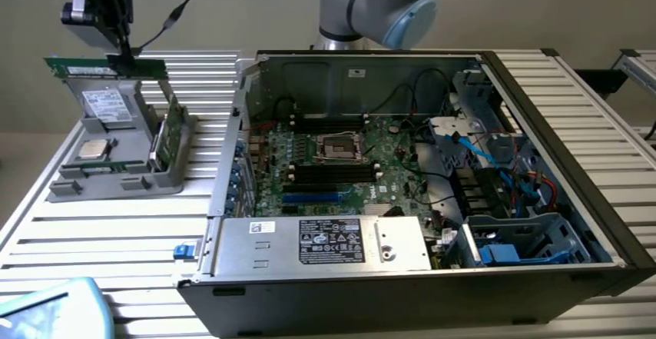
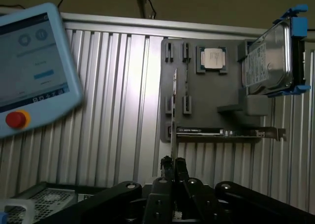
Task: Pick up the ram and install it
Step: 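Pick up the ram and move it above insertion slot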
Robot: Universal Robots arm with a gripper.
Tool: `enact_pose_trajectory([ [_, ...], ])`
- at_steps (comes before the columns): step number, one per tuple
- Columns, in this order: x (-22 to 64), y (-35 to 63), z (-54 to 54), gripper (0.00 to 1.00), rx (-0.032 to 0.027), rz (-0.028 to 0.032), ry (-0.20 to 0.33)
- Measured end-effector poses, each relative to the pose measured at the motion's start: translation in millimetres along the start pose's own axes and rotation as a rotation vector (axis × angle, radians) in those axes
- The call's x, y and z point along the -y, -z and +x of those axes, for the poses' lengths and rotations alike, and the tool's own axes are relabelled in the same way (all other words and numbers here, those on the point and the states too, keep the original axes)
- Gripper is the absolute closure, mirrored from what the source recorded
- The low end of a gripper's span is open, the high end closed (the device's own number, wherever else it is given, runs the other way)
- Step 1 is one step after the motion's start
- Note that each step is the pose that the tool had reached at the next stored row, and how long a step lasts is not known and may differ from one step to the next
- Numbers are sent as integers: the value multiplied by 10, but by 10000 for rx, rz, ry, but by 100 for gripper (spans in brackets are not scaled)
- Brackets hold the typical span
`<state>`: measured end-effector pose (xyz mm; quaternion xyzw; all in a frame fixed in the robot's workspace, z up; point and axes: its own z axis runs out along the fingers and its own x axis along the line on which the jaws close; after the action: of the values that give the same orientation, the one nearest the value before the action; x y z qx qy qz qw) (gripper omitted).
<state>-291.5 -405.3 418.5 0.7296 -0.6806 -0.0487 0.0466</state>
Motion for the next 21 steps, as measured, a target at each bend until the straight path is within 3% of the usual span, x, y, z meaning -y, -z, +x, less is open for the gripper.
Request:
enact_pose_trajectory([
  [4, 116, 135, 8, 87, 3, -53, 0],
  [11, 331, 413, 23, 87, 47, -50, 10],
  [21, 772, 506, 54, 87, 68, -49, 32],
])
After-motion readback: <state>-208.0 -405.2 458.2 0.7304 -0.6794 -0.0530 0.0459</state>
